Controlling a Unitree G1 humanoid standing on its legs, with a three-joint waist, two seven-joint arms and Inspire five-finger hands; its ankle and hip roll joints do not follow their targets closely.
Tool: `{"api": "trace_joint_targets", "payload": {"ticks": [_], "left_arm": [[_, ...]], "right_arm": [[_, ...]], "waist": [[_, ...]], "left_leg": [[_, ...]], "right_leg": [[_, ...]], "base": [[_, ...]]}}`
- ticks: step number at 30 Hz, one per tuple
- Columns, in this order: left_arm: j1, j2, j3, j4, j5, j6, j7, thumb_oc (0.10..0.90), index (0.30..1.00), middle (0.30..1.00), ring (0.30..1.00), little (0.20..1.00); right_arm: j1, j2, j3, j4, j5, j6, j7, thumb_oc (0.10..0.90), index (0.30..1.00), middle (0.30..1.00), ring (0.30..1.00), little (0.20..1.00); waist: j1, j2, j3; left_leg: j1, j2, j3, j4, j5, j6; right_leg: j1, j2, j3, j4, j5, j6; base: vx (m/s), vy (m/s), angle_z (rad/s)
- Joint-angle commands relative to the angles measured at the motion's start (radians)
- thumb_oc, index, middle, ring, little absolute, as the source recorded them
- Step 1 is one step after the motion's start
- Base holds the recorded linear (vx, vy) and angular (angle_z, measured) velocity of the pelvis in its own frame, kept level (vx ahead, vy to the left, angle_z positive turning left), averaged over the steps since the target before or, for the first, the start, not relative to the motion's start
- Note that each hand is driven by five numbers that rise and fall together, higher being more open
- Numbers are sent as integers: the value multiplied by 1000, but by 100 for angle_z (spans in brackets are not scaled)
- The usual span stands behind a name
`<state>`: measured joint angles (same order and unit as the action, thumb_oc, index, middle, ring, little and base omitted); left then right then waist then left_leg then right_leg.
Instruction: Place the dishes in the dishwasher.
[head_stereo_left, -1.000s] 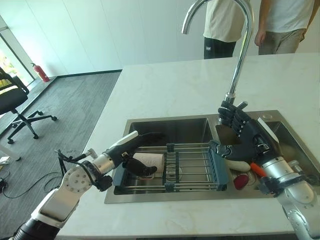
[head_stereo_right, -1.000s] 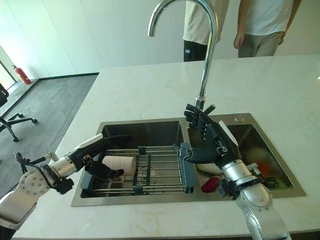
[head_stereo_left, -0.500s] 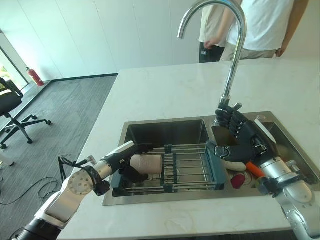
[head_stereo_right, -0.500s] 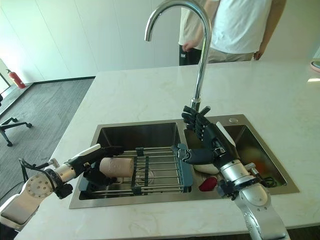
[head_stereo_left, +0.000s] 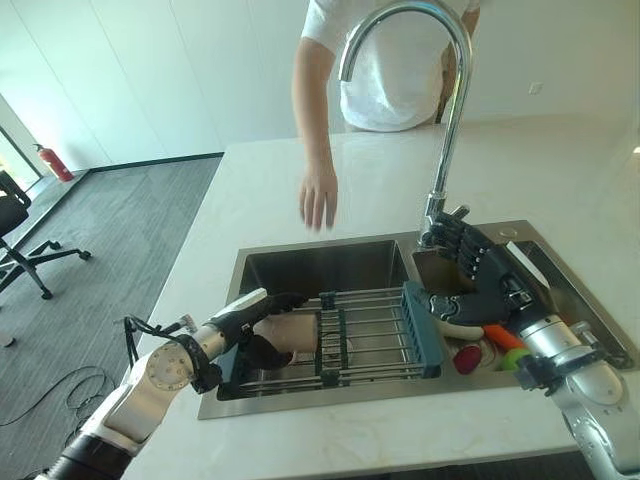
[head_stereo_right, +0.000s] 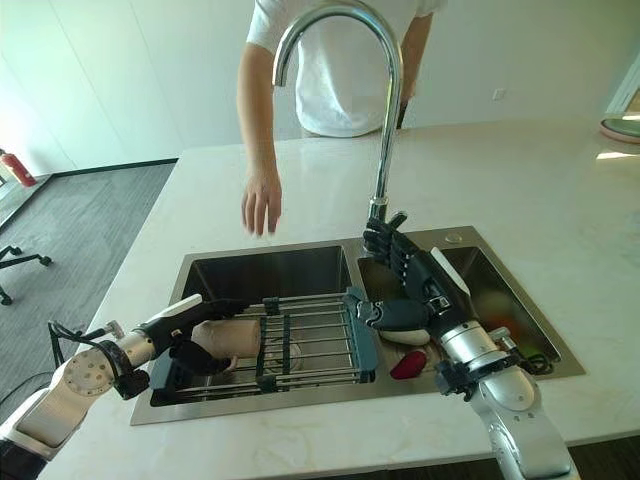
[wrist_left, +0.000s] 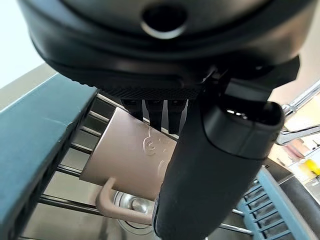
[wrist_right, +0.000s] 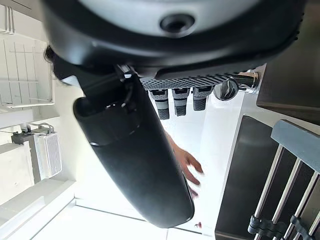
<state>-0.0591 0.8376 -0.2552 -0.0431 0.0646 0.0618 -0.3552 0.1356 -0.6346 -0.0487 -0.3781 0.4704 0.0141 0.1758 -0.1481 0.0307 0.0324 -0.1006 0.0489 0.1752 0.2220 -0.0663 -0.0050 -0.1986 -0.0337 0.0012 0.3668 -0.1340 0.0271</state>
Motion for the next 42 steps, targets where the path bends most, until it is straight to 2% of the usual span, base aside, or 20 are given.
{"api": "trace_joint_targets", "payload": {"ticks": [1, 9, 10, 11, 12, 16, 17, 18, 28, 42], "left_arm": [[-114, -29, 8, 4, 48, -49, 49, 800, 900, 900, 900, 900], [-131, -32, -56, 67, 157, 7, 11, 800, 900, 900, 900, 900], [-133, -32, -63, 71, 166, 9, 9, 676, 714, 714, 714, 714], [-132, -32, -68, 74, 178, 6, 14, 406, 309, 309, 309, 309], [-131, -31, -72, 81, 188, 0, 18, 400, 300, 300, 300, 300], [-127, -35, -62, 84, 166, -13, 46, 400, 300, 300, 300, 300], [-126, -37, -59, 83, 152, -14, 52, 478, 418, 418, 418, 418], [-126, -44, -52, 79, 130, -14, 60, 800, 900, 900, 900, 900], [-106, -37, 47, 17, 65, -38, 89, 800, 900, 900, 900, 900], [13, 11, 297, -106, 20, -52, 131, 800, 900, 900, 900, 900]], "right_arm": [[-119, 6, -45, -62, -14, -87, 6, 800, 900, 900, 900, 900], [-132, 2, -44, -53, -15, -80, 28, 800, 900, 900, 900, 900], [-133, 1, -44, -51, -13, -81, 30, 800, 900, 900, 900, 900], [-134, 0, -43, -50, -13, -81, 30, 800, 900, 900, 900, 900], [-133, -1, -43, -51, -15, -81, 30, 800, 900, 900, 900, 900], [-129, -1, -46, -52, -26, -74, 40, 800, 900, 900, 900, 900], [-129, -1, -46, -52, -29, -74, 40, 800, 900, 900, 900, 900], [-129, 1, -46, -51, -33, -75, 41, 800, 900, 900, 900, 900], [-123, -5, -56, -56, -47, -63, 37, 800, 900, 900, 900, 900], [-99, 6, -117, -87, -67, -18, 53, 800, 900, 900, 900, 900]], "waist": [[-14, 3, -33], [-23, 1, -34], [-24, 1, -34], [-24, 0, -34], [-25, 0, -34], [-24, -4, -31], [-23, -4, -31], [-21, -5, -31], [-1, -9, -27], [35, -11, -28]], "left_leg": [[13, 45, 13, 78, -121, -19], [15, 47, 18, 78, -124, -16], [15, 47, 18, 78, -124, -16], [16, 47, 19, 78, -124, -15], [16, 47, 20, 78, -124, -15], [19, 48, 24, 78, -124, -15], [19, 48, 23, 78, -124, -15], [19, 47, 22, 78, -125, -14], [19, 42, 10, 78, -124, -16], [8, 30, -17, 78, -121, -21]], "right_leg": [[70, -26, -44, -67, 10, 83], [68, -22, -37, -67, 9, 84], [69, -21, -37, -67, 9, 84], [69, -21, -37, -67, 8, 84], [69, -21, -37, -67, 9, 85], [71, -21, -36, -67, 10, 84], [71, -21, -36, -67, 10, 84], [72, -22, -38, -67, 10, 84], [80, -29, -54, -67, 7, 81], [83, -38, -78, -67, -2, 79]], "base": [[3, 1, -10], [2, 2, -4], [0, 0, 0], [0, 0, 0], [0, 0, 0], [2, 6, -2], [-6, 13, -3], [0, 0, 0], [0, 0, 0], [5, 1, 1]]}}
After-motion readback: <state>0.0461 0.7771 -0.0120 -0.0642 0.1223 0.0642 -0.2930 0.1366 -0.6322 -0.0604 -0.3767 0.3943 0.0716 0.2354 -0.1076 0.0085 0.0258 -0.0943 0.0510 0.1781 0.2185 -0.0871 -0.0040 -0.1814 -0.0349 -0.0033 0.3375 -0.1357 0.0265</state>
